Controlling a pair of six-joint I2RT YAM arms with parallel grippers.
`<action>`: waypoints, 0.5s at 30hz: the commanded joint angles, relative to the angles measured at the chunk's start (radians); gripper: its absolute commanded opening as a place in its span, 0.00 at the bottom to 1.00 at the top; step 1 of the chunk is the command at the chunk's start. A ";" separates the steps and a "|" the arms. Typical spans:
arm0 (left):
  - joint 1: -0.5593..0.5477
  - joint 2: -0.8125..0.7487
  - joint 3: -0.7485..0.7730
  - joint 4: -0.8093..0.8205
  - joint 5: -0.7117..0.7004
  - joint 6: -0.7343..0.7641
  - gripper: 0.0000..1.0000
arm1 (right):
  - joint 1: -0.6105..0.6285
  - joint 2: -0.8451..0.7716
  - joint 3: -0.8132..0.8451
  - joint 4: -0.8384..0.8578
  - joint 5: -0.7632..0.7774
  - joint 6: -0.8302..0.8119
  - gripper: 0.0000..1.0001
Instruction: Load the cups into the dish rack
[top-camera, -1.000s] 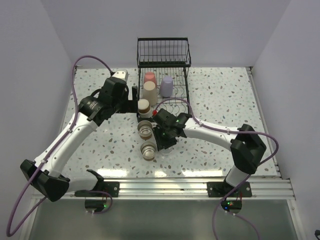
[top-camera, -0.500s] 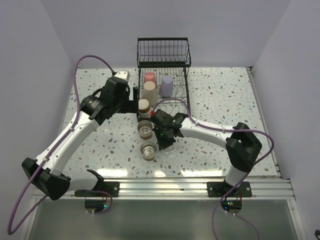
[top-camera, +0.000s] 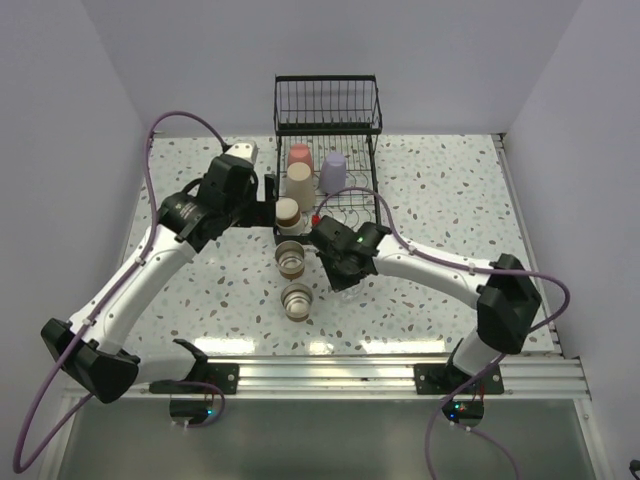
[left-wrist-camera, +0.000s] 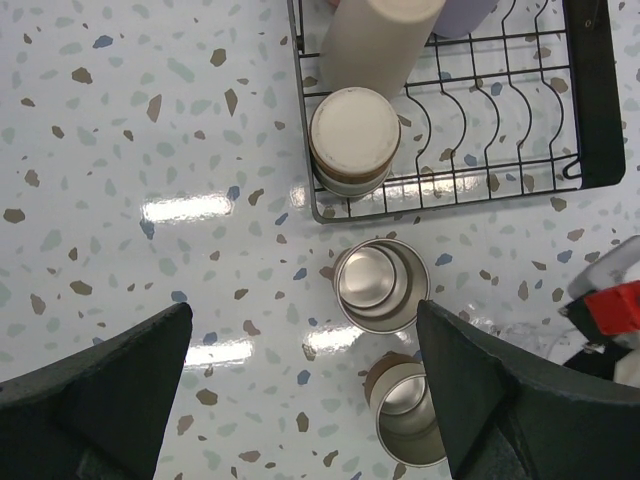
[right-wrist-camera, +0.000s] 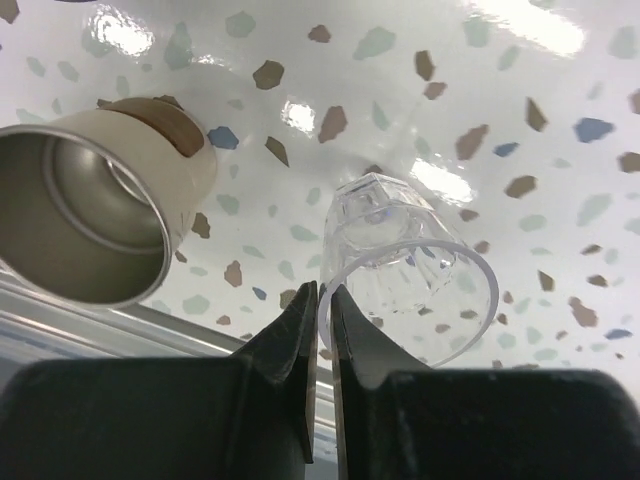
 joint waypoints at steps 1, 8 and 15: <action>-0.001 -0.035 -0.007 0.022 0.002 -0.020 0.96 | -0.002 -0.134 0.074 -0.080 0.108 -0.017 0.00; -0.002 -0.059 -0.007 0.042 0.025 -0.052 0.96 | -0.003 -0.309 0.120 -0.149 0.181 0.015 0.00; -0.002 -0.111 -0.042 0.105 0.118 -0.080 1.00 | -0.005 -0.451 0.197 -0.170 0.208 0.076 0.00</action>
